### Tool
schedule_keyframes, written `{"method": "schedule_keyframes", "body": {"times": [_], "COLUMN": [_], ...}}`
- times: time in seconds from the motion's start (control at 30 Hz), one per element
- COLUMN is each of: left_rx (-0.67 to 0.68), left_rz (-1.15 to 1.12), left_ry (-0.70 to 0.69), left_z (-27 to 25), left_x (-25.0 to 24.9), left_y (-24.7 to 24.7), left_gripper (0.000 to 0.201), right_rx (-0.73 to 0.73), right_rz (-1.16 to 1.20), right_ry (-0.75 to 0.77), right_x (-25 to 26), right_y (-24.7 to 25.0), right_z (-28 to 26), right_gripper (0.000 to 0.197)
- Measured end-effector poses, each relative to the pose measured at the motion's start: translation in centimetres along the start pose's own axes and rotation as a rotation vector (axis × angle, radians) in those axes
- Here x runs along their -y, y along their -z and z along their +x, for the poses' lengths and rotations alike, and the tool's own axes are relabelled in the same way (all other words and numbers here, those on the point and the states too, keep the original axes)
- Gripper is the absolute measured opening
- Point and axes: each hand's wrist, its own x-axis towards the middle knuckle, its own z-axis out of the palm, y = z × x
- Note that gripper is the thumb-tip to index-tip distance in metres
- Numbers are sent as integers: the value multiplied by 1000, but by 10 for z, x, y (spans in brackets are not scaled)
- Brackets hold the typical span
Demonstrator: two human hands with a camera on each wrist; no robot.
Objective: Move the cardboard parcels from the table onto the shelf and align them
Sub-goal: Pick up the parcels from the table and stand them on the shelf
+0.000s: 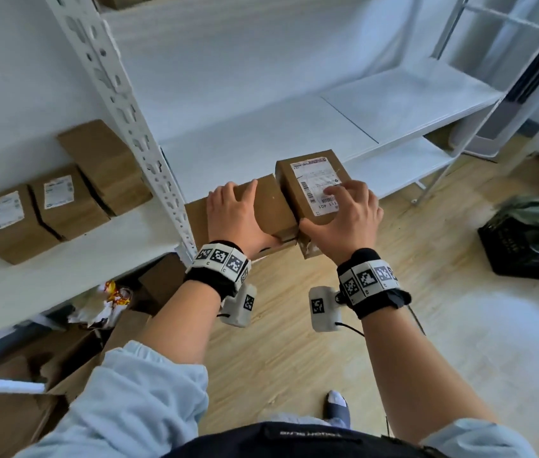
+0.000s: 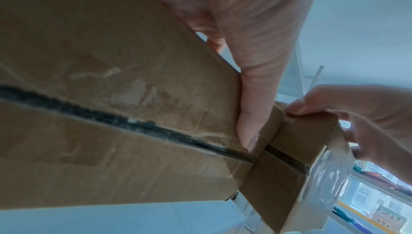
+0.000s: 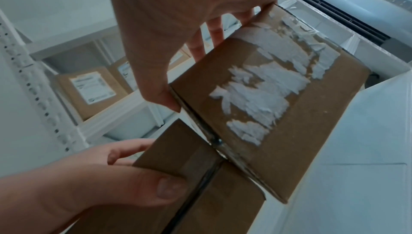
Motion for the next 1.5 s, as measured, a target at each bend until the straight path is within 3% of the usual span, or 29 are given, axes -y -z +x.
{"method": "schedule_keyframes", "body": {"times": [0.23, 0.33, 0.6, 0.9, 1.17, 1.5], "left_rx": [-78, -131, -219, -258, -338, -501], "left_rz": [-61, -104, -207, -360, -503, -520], "left_ry": [13, 19, -43, -42, 61, 272], "left_z": [66, 93, 164, 217, 253, 284], "left_x": [-125, -160, -212, -256, -304, -412], "left_y": [2, 9, 33, 28, 43, 79], "left_gripper": [129, 130, 133, 122, 121, 125], "right_rx": [-78, -112, -156, -274, -344, -319], "right_rz": [-6, -20, 20, 68, -43, -213], "right_ry": [26, 2, -61, -155, 138, 626], "right_x": [-75, -91, -109, -144, -179, -208], "right_y": [70, 91, 119, 136, 161, 257], "right_z": [96, 132, 202, 259, 324, 448], "right_gripper": [61, 75, 126, 133, 129, 127]}}
